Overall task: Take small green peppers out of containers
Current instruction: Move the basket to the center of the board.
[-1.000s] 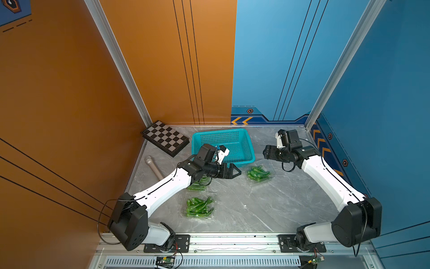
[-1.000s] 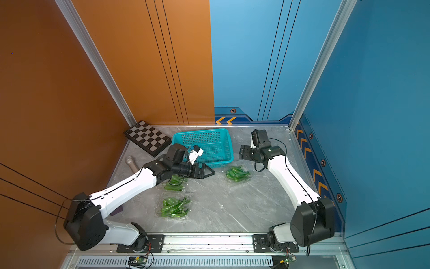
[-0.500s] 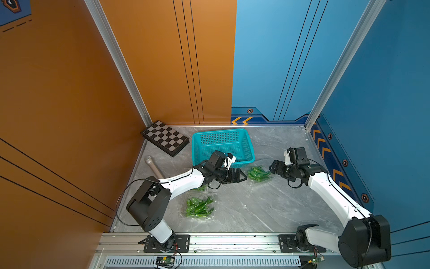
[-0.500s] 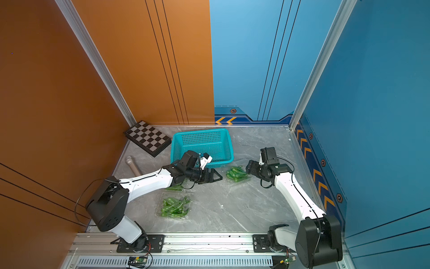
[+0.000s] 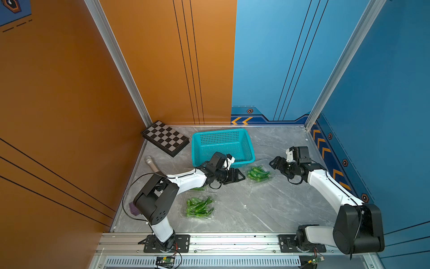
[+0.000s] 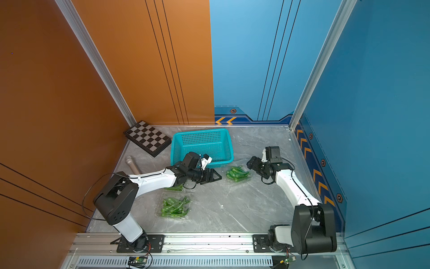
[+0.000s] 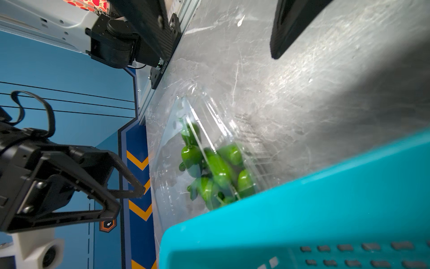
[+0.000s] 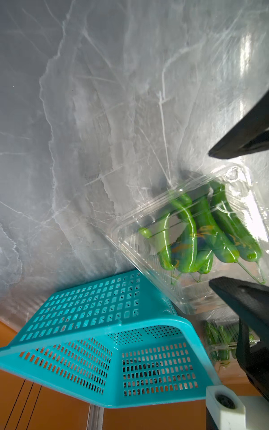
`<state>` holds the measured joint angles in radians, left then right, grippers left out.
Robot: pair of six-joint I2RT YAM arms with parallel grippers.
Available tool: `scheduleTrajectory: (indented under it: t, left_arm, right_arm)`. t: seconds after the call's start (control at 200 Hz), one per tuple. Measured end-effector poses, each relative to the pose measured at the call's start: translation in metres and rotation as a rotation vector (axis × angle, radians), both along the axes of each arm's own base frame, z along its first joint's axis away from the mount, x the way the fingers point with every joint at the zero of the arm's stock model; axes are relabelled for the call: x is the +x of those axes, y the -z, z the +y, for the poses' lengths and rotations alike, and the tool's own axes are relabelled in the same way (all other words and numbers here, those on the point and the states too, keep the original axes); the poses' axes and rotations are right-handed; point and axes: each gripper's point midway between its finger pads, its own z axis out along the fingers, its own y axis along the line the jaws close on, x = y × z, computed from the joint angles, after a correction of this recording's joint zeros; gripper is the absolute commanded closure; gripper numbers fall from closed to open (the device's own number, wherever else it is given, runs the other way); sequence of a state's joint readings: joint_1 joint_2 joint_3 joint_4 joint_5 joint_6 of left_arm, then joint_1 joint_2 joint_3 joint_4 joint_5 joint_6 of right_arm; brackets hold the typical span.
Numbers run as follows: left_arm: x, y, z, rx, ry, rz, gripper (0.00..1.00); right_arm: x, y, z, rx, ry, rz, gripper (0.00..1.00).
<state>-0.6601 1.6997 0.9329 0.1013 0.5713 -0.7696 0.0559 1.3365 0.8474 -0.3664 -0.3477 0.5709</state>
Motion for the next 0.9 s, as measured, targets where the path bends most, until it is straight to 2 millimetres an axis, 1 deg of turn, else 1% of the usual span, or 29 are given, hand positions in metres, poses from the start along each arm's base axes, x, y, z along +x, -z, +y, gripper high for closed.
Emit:
scheduleTrajectory:
  t: [0.16, 0.25, 0.4, 0.495, 0.581, 0.806, 0.901]
  left_arm:
    - [0.005, 0.016, 0.003, 0.022, -0.017, 0.018, 0.41]
    - [0.011, 0.016, 0.0, 0.009, -0.021, 0.002, 0.44]
    - [0.02, 0.016, -0.004, -0.002, -0.025, -0.011, 0.45]
    - [0.027, 0.023, -0.002, 0.006, -0.036, -0.006, 0.46]
    - [0.032, 0.022, -0.002, 0.001, -0.044, -0.012, 0.49]
    - [0.035, 0.023, -0.003, -0.002, -0.044, -0.014, 0.49]
    - [0.037, 0.023, -0.007, -0.007, -0.04, -0.021, 0.5]
  right_arm:
    - [0.005, 0.005, 0.002, 0.018, -0.005, 0.004, 0.19]
    - [0.007, 0.005, 0.002, 0.023, -0.003, 0.001, 0.19]
    - [0.011, 0.007, 0.004, 0.041, -0.005, -0.002, 0.19]
    - [0.012, 0.01, 0.005, 0.047, -0.003, 0.005, 0.19]
    - [0.013, 0.011, 0.005, 0.051, 0.002, 0.008, 0.2]
    - [0.016, 0.008, 0.006, 0.059, 0.004, -0.007, 0.19]
    - [0.016, 0.008, 0.005, 0.059, 0.005, -0.006, 0.19]
